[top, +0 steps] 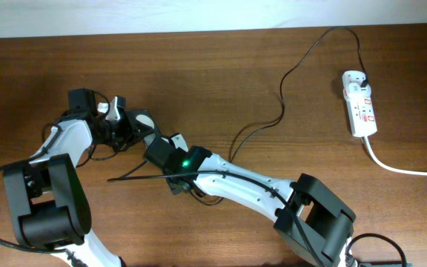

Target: Plug charger to phone and switch on socket

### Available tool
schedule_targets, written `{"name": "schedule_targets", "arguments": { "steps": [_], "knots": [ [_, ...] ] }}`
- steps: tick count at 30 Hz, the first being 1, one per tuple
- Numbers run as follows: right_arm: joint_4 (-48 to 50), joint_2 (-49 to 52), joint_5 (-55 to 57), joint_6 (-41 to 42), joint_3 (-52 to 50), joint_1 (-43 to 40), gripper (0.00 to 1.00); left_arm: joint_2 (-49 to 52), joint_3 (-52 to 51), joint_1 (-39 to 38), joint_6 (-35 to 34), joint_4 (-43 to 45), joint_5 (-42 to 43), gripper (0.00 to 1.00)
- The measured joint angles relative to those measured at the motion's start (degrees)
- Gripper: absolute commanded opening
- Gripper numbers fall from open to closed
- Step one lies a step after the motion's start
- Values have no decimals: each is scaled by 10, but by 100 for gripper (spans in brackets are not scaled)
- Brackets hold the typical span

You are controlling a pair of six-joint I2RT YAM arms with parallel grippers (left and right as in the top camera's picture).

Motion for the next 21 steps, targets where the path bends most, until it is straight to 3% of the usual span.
{"name": "schedule_targets", "arguments": {
  "steps": [6,21],
  "knots": [
    [68,2,-13,15,-59,0,35,0,0,0,0,0,0,0],
    [107,8,-41,60,-87,0,30,0,0,0,0,0,0,0]
  ]
}}
